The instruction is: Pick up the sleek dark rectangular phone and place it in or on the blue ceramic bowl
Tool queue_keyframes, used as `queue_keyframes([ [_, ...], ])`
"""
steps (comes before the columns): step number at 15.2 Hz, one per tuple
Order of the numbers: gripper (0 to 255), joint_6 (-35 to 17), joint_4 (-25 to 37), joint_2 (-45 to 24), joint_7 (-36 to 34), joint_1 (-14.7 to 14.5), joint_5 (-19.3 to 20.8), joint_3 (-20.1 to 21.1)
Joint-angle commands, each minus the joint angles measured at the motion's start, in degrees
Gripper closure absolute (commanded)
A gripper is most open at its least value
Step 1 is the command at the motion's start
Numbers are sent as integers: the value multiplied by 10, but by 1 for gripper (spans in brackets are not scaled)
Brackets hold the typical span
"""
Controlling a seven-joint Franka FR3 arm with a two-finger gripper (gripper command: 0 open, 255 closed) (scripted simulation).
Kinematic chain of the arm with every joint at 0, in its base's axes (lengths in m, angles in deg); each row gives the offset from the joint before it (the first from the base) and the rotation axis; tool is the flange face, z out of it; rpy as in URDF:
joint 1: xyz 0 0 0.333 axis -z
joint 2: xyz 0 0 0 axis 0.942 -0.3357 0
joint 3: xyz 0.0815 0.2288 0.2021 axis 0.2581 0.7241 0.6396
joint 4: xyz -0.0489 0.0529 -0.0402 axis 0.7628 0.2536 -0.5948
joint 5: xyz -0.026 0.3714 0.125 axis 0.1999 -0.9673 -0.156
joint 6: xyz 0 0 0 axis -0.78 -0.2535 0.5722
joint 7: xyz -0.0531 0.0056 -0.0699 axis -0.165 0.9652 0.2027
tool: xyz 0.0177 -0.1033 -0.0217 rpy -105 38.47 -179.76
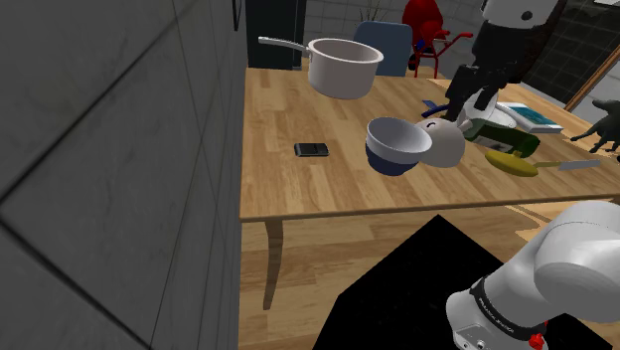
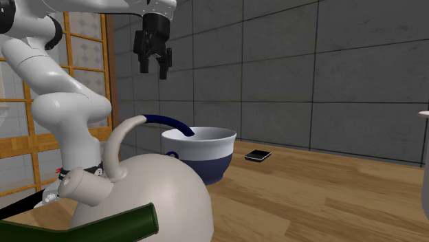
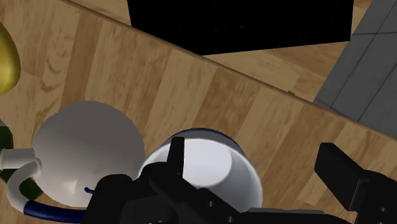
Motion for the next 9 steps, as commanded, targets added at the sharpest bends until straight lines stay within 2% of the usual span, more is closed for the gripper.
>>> queue_keyframes([
  [1,0,0,0,0,0,0,0,0],
  [9,0,-147,0,-133,141,-42,15,-54],
])
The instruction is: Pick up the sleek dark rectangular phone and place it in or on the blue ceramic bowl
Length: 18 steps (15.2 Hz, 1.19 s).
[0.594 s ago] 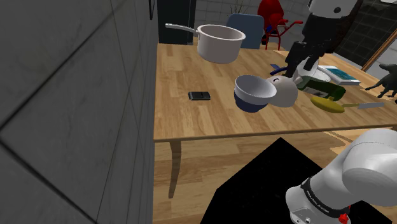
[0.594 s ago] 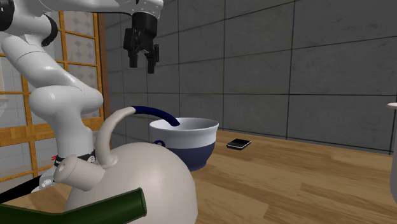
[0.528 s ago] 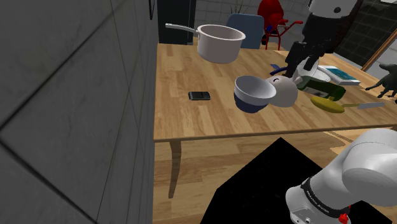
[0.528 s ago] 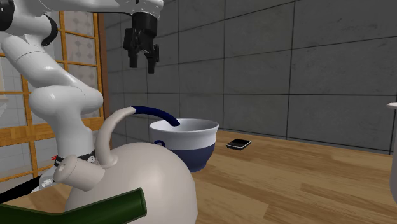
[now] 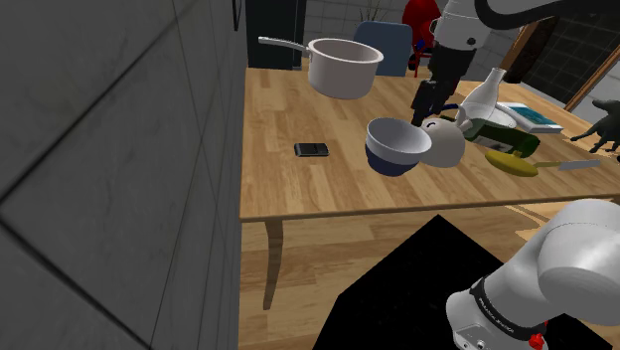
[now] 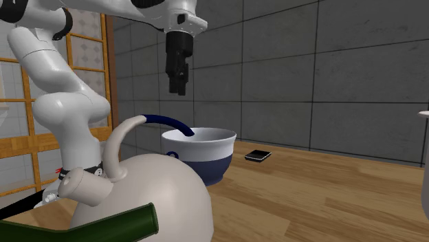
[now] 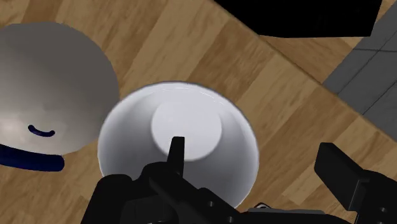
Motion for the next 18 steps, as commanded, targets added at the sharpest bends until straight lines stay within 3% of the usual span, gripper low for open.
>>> queue_keyframes([
  [1,0,-37,8,-40,40,-10,1,-14],
  [10,0,-164,70,-219,203,-58,-29,-48],
  [18,0,-234,161,-378,349,-84,-82,-42],
])
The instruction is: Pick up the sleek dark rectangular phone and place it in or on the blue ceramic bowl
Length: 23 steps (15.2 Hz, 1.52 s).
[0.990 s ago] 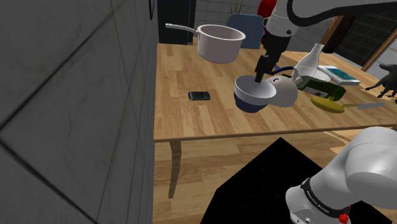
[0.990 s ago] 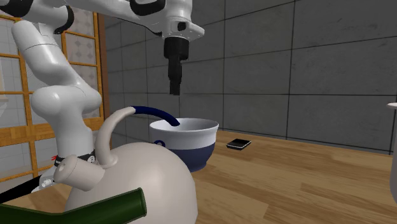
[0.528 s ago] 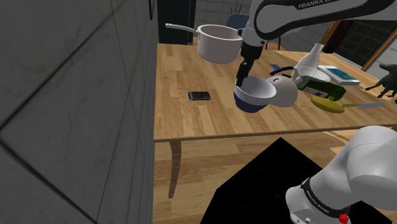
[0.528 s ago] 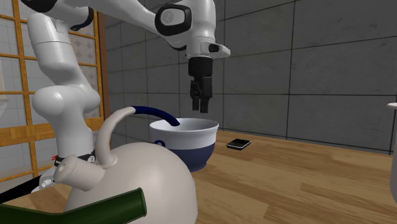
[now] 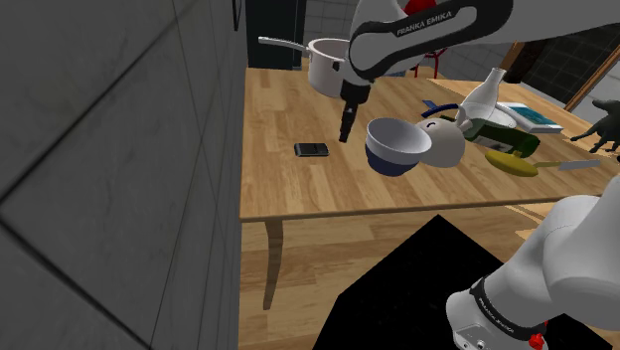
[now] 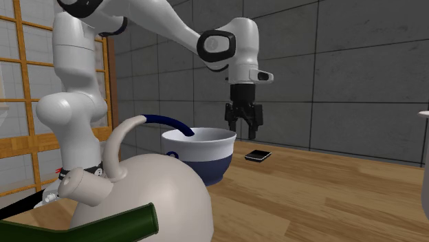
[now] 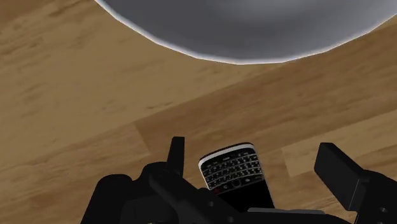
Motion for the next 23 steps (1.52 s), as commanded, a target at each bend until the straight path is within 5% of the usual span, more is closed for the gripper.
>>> queue_keyframes([
  [1,0,-14,28,-42,37,-5,-14,6],
  [4,0,-29,69,-97,84,-8,-31,19],
  [20,0,-80,46,-126,89,-6,-39,22],
  [21,255,-80,46,-126,89,-6,-39,22],
  [23,255,-80,46,-126,89,-6,-39,22],
])
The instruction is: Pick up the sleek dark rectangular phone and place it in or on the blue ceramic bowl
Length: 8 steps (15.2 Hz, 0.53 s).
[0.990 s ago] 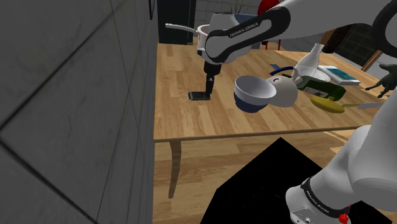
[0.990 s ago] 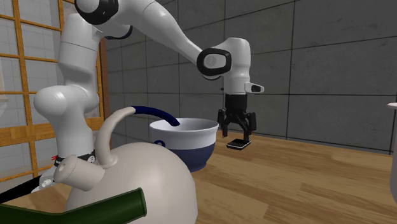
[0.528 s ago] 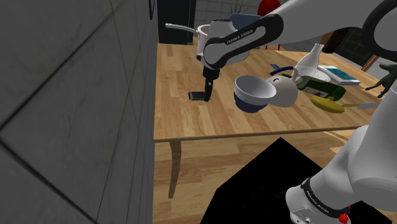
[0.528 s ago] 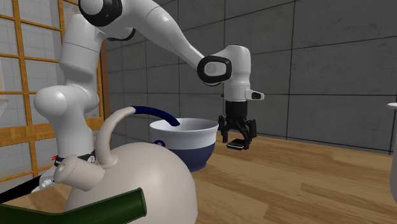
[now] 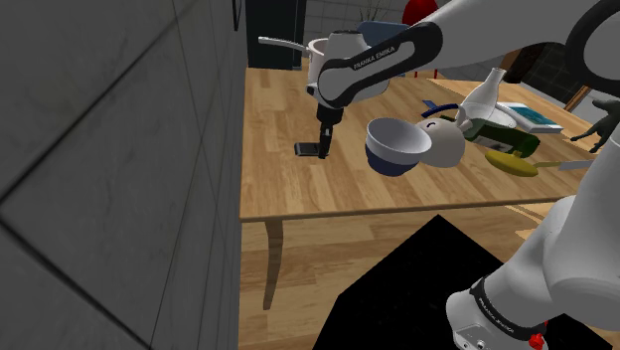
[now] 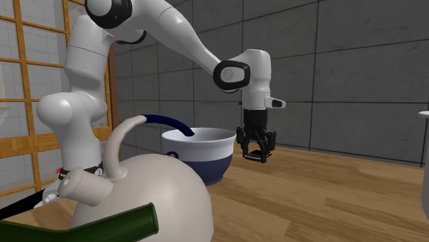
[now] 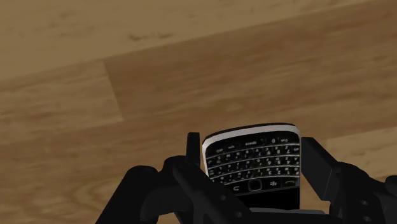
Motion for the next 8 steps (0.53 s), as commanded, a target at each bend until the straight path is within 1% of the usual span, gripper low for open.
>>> queue_keyframes([
  [1,255,0,0,0,0,0,0,0],
  [7,255,0,0,0,0,0,0,0],
  [8,255,7,3,4,-1,0,1,0],
])
